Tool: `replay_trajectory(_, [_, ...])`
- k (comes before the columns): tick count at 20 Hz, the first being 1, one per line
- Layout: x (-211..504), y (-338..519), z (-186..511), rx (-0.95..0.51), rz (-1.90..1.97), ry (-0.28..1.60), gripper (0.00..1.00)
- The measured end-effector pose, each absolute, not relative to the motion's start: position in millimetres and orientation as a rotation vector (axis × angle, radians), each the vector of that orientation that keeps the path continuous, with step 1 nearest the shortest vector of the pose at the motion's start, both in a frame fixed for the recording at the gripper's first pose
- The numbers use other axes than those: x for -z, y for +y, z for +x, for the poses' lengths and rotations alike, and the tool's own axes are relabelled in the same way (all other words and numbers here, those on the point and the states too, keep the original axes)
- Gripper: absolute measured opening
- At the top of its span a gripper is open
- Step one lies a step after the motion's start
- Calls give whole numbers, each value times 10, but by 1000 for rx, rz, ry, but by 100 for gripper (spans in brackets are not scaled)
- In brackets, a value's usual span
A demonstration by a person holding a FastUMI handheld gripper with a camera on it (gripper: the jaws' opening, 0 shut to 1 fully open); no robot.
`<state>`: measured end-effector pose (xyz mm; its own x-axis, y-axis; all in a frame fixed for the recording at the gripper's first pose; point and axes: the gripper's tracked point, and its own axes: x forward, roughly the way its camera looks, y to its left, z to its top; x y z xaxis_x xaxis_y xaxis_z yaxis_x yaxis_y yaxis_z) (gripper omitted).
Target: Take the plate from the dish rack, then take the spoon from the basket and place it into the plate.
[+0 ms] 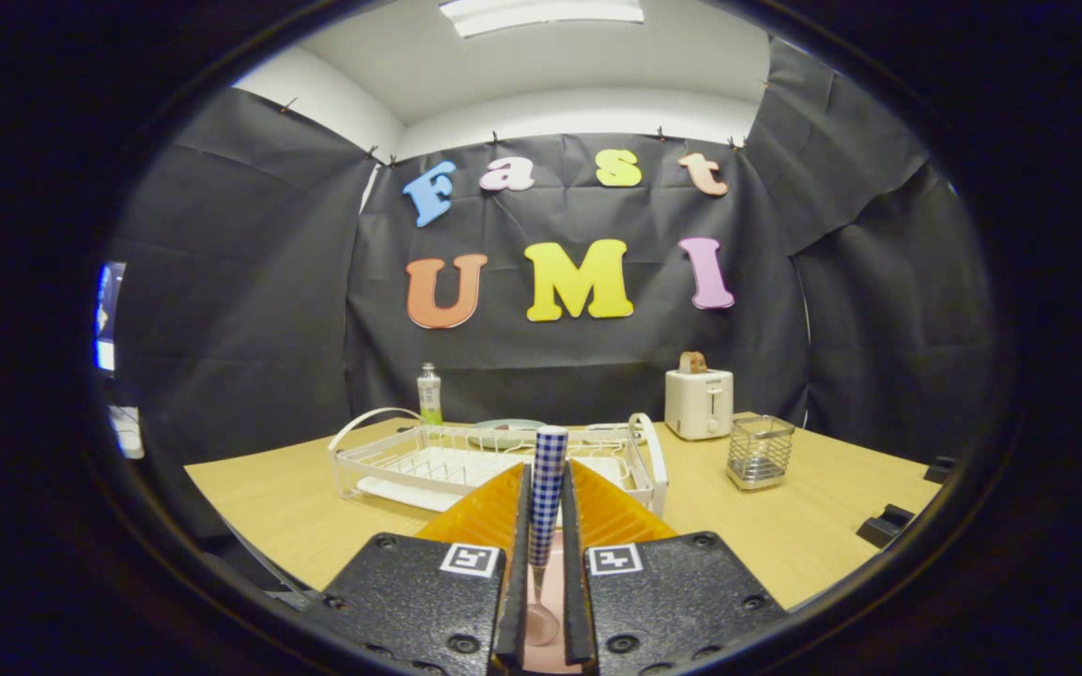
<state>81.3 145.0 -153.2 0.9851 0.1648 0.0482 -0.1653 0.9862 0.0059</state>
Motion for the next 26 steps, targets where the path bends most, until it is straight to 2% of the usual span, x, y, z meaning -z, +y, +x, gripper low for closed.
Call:
replay_trajectory(3, [1501,1325,815,-147,2,-42,25])
replay_trajectory(4, [1496,1316,806,-161,10,-35,31])
replay_trajectory(9, [1373,1184,722,-162,4,-13,50])
replay_trajectory(10, [1309,1170,685,-165,2,-21,58])
replay_trajectory(11, [1247,1198,653,-177,-3,-32,61])
replay_trajectory(14, [1126,1134,556,-171,-26,-41,95])
replay_trajectory(18, [962,1084,401,-161,-49,-28,100])
replay_trajectory(26, [444,888,19,-104,-64,-58,100])
